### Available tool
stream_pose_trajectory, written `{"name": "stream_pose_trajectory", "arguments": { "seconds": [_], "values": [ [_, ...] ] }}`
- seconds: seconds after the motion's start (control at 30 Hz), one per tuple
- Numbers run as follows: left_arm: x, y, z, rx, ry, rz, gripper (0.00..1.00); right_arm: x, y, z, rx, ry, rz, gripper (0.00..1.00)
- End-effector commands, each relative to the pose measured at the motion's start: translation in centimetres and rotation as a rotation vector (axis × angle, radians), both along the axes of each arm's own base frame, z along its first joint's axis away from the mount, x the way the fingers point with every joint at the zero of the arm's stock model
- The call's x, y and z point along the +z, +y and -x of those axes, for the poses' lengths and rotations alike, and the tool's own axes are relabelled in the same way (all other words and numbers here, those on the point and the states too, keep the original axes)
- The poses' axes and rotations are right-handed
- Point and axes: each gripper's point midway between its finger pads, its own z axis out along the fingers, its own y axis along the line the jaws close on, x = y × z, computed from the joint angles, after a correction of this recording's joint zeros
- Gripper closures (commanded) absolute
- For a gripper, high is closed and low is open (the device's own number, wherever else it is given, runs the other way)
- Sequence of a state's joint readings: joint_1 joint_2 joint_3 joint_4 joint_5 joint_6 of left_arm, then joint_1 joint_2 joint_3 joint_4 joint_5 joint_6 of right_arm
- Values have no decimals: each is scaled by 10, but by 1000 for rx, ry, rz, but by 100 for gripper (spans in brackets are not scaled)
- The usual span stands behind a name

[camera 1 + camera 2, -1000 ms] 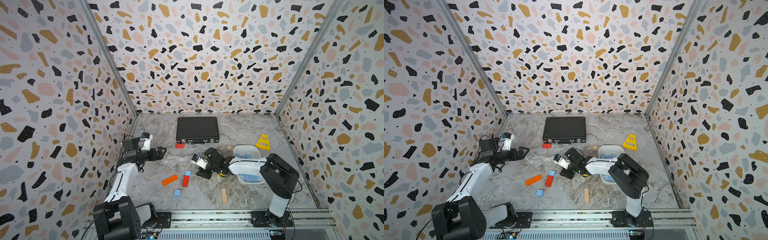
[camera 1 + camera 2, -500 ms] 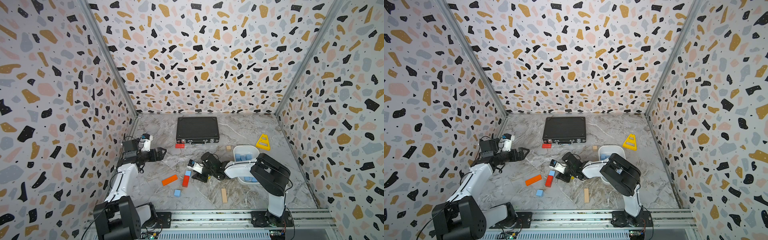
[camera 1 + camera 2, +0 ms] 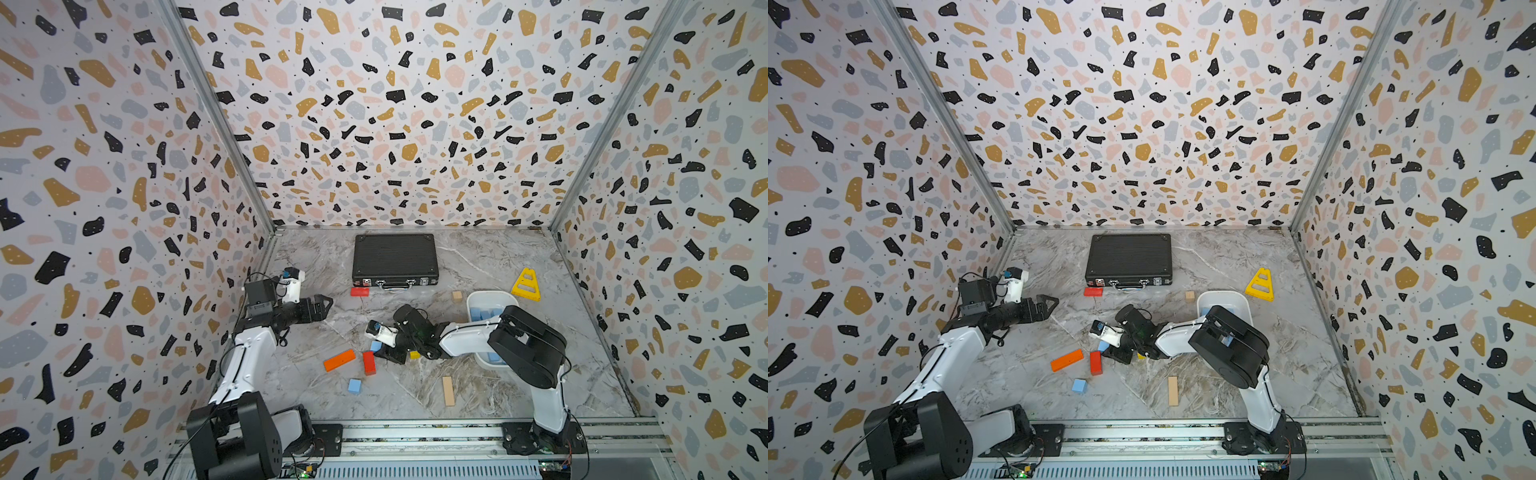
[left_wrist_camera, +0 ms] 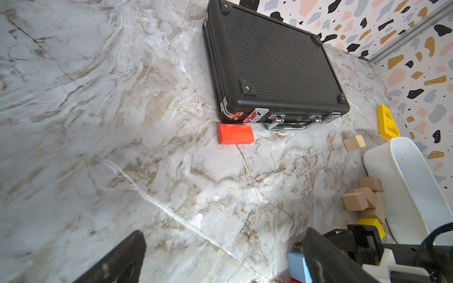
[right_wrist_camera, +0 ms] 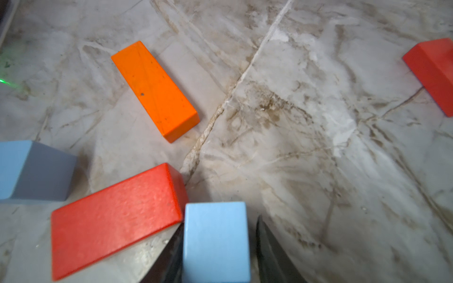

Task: Pick out the blue building blocks
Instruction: Pick up the building block from the center of the board.

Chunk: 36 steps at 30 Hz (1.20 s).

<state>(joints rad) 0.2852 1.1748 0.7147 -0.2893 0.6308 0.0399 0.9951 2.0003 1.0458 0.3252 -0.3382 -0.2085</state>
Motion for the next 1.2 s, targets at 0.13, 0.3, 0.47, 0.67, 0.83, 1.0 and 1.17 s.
{"name": "stream_pose_trajectory", "arguments": {
  "seconds": [0.13,0.3,0.47,0.67,0.83,1.0,1.17],
  "values": [
    [1,-2,-1,-9,-18,18,0,-12,2,3,28,12,44,64],
    [0,-6,-1,-16,-16,50,0,-4,0,2,11,16,46,80],
    [-1,-14,-3,-32,-14,125,0,30,1,-8,-64,2,7,82],
    [4,-41,0,-112,-30,168,0,75,-11,-31,-196,25,-58,83],
    [0,-74,5,-216,-12,176,0,108,-46,-65,-372,85,-95,83],
    [-2,-107,14,-323,3,177,0,128,-103,-92,-560,121,-59,84],
    [-4,-130,21,-393,15,175,0,141,-166,-111,-758,207,-47,84]
  ]
}}
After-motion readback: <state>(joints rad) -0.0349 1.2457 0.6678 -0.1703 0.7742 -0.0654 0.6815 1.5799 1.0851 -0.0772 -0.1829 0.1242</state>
